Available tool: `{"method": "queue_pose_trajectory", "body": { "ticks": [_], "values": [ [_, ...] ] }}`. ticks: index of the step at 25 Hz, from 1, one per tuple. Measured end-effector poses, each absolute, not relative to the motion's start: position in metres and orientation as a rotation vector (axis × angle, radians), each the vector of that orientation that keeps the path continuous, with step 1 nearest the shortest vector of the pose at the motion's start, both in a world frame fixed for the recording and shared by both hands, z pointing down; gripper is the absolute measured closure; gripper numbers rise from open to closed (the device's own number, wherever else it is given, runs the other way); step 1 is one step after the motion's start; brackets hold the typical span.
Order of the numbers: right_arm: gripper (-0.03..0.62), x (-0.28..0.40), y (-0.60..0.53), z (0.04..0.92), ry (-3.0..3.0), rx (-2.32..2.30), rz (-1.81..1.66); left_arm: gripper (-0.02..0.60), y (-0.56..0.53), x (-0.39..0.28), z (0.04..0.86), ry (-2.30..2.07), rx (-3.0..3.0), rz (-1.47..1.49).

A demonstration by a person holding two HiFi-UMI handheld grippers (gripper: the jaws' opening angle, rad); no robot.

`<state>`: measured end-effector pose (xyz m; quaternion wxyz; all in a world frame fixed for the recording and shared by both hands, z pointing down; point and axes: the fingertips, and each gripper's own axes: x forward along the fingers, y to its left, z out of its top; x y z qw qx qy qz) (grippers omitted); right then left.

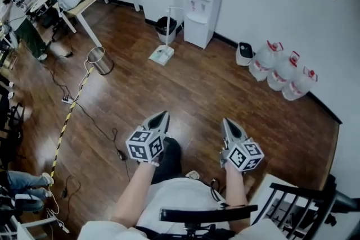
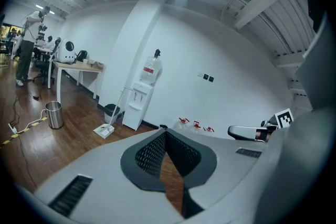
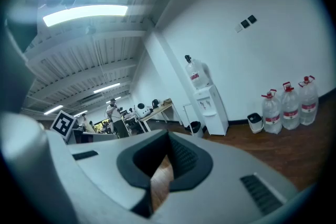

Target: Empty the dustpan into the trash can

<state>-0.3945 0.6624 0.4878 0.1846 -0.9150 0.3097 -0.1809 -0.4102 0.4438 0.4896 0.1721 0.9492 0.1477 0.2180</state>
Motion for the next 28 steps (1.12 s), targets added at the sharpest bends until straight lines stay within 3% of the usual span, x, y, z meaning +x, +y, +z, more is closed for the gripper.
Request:
{"method": "queue_pose_trajectory", "body": {
  "ticks": [14, 28],
  "values": [
    [0.583, -0.202, 0.574, 0.475, 0.918, -2.617, -0.535, 0.584, 0.355, -0.217, 0.494, 0.396, 2.669, 0.61],
    [0.583, -0.053, 0.418, 0.468, 1.03, -2.787, -0.659, 0.586, 0.25, -0.102, 0.493, 0.398, 2.692, 0.594]
  ]
}}
